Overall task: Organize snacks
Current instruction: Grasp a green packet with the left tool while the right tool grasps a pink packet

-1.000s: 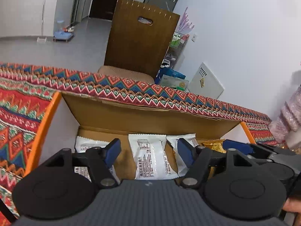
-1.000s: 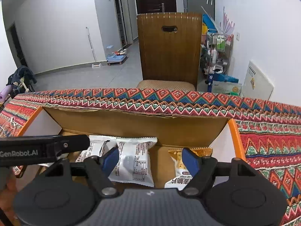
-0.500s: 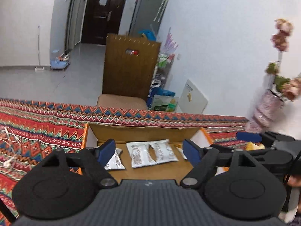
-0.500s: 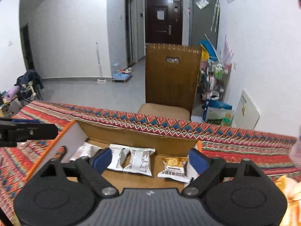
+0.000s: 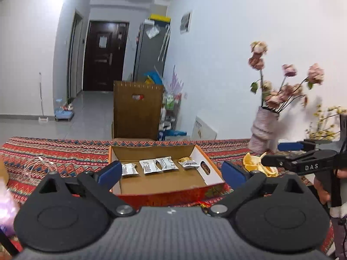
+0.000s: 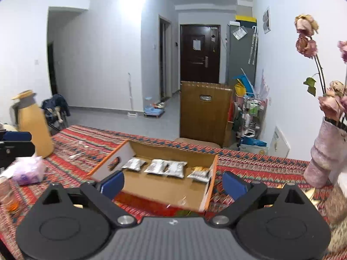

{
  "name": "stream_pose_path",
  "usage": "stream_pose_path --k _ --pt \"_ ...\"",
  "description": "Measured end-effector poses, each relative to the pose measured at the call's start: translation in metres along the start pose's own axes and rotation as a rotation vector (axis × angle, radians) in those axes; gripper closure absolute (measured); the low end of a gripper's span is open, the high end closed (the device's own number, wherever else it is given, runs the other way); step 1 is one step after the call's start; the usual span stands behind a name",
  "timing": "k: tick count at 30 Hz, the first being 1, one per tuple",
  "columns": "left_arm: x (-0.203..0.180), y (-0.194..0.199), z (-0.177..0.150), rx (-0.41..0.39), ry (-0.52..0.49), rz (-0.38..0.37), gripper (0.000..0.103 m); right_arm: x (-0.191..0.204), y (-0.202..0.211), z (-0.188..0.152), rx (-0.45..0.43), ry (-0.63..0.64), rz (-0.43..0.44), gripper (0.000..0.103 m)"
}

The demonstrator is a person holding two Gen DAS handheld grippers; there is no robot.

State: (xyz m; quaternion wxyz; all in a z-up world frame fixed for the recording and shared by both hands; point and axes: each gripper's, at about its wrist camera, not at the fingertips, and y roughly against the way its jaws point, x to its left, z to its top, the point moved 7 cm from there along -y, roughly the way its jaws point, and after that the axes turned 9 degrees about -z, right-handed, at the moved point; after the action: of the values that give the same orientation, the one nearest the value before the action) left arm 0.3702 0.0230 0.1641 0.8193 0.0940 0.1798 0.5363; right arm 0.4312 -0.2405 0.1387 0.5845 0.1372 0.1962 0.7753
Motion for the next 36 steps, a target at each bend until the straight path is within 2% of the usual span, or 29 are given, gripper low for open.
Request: stream_pose_path --k 3,7,13,16,21,25,27,32,36 --pt "-0.01 0.034 -0.024 -0.032 -0.022 0.015 0.0 0.009 0.035 -0.027 -0.026 -0.005 0.048 0.0" --pt "-0.019 0.071 -0.057 -0.073 -0.047 0.065 0.0 0.022 0.067 -0.06 -0.048 0.001 0.067 0.0" --pt "-0.02 0.099 -0.109 -0.076 0.031 0.088 0.0 0.04 0.096 -0.113 -0.065 0.042 -0.008 0.0" --pt "-0.021 0.104 -0.139 -0.052 0.061 0.092 0.0 0.049 0.098 -0.15 -0.035 0.043 -0.05 0.0" --pt "-0.018 0.098 -0.191 0.055 0.06 0.121 0.0 0.055 0.089 -0.208 0.051 0.003 -0.121 0.0" --pt "-0.017 0.091 -0.222 0.144 0.052 0.163 0.0 0.052 0.083 -0.243 0.119 -0.094 -0.108 0.0" --pt "-0.017 0.088 -0.229 0.159 0.053 0.154 0.0 0.049 0.078 -0.255 0.142 -0.114 -0.115 0.0" --pt "-0.021 0.062 -0.236 0.206 0.047 0.131 0.0 0.042 0.065 -0.265 0.159 -0.144 -0.123 0.0" --pt "-0.023 0.033 -0.234 0.233 0.049 0.105 0.0 0.041 0.048 -0.254 0.152 -0.176 -0.086 0.0"
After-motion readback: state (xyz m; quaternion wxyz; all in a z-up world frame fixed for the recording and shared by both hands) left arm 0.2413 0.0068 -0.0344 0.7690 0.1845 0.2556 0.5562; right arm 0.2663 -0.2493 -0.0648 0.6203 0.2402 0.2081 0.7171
